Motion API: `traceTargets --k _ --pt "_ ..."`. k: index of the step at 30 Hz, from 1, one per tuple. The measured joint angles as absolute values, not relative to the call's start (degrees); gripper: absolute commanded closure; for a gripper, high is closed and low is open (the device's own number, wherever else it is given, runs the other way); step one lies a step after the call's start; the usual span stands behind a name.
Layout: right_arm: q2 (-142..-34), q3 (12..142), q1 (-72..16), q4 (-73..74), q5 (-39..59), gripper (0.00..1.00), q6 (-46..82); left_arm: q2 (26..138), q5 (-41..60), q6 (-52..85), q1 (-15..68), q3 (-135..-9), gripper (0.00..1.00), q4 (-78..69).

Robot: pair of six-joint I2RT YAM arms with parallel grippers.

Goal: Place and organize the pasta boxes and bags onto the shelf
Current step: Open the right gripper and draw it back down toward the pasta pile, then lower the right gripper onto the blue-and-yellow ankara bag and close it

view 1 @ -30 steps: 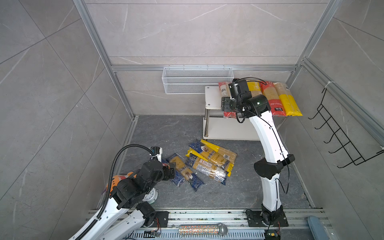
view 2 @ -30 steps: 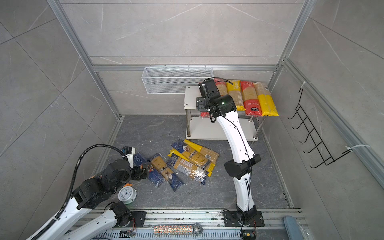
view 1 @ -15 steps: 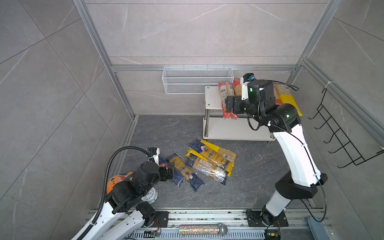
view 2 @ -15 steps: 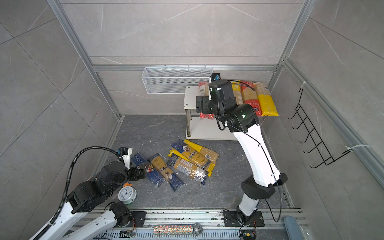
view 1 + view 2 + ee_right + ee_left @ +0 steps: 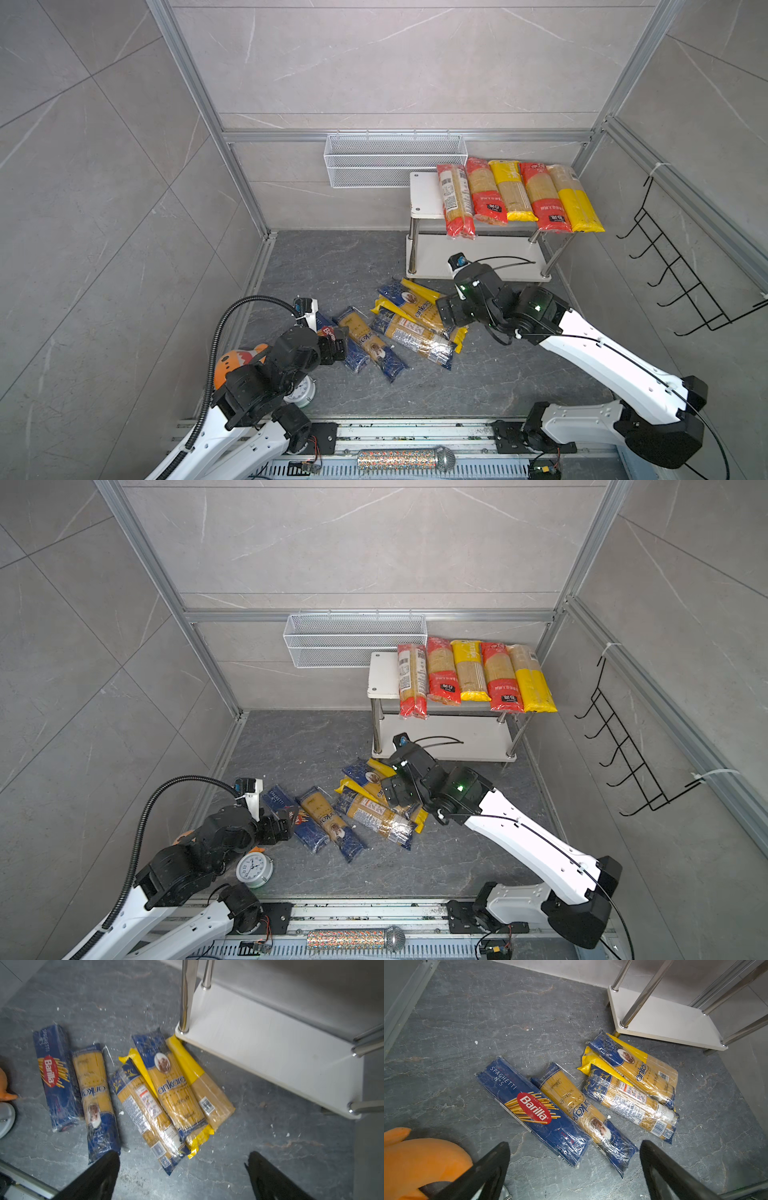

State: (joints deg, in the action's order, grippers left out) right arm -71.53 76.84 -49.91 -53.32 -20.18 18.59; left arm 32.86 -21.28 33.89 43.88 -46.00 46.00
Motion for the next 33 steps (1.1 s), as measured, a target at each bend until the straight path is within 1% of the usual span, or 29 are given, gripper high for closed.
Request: traceTargets --k 6,14,18,23,26,31,33 --pt "-71.55 67.53 -50.30 -47.42 -15.46 0.01 21.43 35.90 -19.88 36.01 43.88 -41.58 0.00 43.48" --pt "-80.44 65.08 -50.30 -38.48 -10.55 0.01 21.89 40.23 -18.65 38.44 43.88 -37.45 0.00 40.14" --pt "-84.51 65.21 -50.35 -36.14 -11.14 0.00 21.61 43.27 -17.41 39.07 43.88 -36.67 0.00 37.85" --pt "-91.33 67.53 -49.91 -35.22 -14.87 0.00 19.59 48.64 -16.12 39.03 43.83 -36.64 0.00 34.22" --pt "-93.89 67.79 -47.20 -33.50 -14.48 0.00 18.35 51.53 -15.46 38.79 43.70 -36.64 0.00 32.40" --pt "-96.07 67.77 -39.09 -30.61 -12.08 0.00 16.38 55.29 -14.26 37.69 42.96 -36.69 0.00 29.71" --pt "-96.57 67.77 -37.23 -29.69 -10.72 0.00 15.35 56.29 -13.34 37.15 42.17 -36.86 0.00 28.86"
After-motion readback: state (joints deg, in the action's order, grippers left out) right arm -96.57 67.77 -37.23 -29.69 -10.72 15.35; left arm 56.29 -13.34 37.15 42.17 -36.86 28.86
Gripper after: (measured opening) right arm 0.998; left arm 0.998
